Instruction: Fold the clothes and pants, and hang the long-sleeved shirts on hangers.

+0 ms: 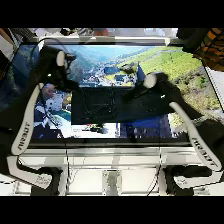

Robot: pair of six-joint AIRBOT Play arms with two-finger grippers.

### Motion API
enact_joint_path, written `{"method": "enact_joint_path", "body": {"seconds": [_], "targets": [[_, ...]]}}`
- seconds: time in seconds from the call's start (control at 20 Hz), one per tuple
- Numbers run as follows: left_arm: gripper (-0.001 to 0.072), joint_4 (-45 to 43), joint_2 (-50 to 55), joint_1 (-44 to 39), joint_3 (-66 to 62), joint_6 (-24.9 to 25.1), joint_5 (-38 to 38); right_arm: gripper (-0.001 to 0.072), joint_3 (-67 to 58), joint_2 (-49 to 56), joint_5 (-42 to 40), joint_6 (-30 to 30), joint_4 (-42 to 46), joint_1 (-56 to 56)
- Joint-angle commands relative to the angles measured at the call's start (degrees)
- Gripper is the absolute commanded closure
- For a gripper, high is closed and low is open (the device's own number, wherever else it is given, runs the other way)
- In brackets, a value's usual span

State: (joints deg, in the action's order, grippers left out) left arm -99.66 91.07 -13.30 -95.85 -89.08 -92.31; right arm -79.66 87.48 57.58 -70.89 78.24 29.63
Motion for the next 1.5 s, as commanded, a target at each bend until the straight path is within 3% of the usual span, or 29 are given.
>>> {"method": "enact_joint_path", "body": {"seconds": [0.0,0.3,0.6,0.95,1.15,1.45], "targets": [[0.0482,0.24,-7.17,6.93,14.82,1.62,5.09,0.0328,0.20,3.32,-11.43,0.17,8.96,13.14],[0.0481,4.57,-17.92,13.97,35.74,6.03,17.57,0.0322,-0.59,9.22,-23.89,1.62,12.66,23.04],[0.0481,8.57,-18.38,14.36,37.79,7.69,20.85,0.0322,-10.88,17.38,-22.01,1.60,12.61,25.77],[0.0481,8.94,-18.36,14.36,37.79,7.69,21.35,0.0345,-12.00,21.20,-18.60,0.79,11.76,25.53],[0.0481,10.23,-18.36,14.36,37.79,7.72,21.53,0.0380,-12.04,21.79,-19.76,-4.24,11.98,23.06],[0.0481,13.44,-18.36,14.34,37.79,7.69,23.19,0.0675,-12.28,21.79,-21.27,-6.67,11.96,20.11]]}}
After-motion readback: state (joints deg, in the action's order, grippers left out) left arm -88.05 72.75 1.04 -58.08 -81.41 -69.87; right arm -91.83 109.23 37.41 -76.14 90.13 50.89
